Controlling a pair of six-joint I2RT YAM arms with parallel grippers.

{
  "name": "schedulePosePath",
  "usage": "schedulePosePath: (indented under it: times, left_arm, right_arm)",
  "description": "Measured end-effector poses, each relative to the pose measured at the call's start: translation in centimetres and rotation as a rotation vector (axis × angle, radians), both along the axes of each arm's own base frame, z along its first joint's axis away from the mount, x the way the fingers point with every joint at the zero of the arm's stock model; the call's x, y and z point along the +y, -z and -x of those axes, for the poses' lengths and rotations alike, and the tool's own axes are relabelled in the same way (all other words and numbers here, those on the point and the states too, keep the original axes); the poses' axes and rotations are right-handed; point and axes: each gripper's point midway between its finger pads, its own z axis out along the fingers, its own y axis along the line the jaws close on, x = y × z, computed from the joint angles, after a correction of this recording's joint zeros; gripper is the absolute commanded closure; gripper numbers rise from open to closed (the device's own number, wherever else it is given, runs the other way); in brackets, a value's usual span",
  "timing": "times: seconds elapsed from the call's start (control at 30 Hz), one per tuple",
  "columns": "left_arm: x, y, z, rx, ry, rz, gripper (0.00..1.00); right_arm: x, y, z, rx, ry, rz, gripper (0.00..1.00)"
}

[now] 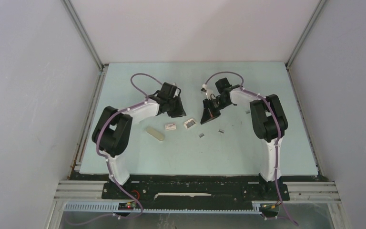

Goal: Unload the staples from the stapler
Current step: Adjust the staple box at the center of the board.

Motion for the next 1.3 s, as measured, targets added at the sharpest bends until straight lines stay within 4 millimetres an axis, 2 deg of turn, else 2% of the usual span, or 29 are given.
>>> schedulePosePath:
  times: [0.17, 0.33, 0.6, 0.87, 1.3]
  left_arm:
    - [-0.1, 1.6, -0.7, 0.042, 0.020, -0.041, 0.81]
    - [-0.2, 2.5, -1.3, 0.062, 0.028, -0.063, 0.83]
    - [-0.5, 4.2, -0.9, 0.116, 0.057, -0.067, 0.86]
    - [-1.6, 4.0, -0.1, 0.145, 0.108, -0.010, 0.87]
    - [-2.5, 4.4, 0.7, 0.158, 0.152, 0.043, 0.89]
  right_arm:
    - [-0.2, 2.0, 3.6, 0.078, 0.027, 0.026, 1.00]
    - [0.7, 2.4, 5.1, 0.067, 0.054, 0.031, 1.00]
    - [3.2, 2.0, 4.0, -0.020, 0.092, 0.021, 1.00]
    - [3.0, 3.1, 3.4, -0.024, 0.177, 0.072, 1.00]
    - [3.2, 3.1, 2.3, -0.049, 0.228, 0.079, 1.00]
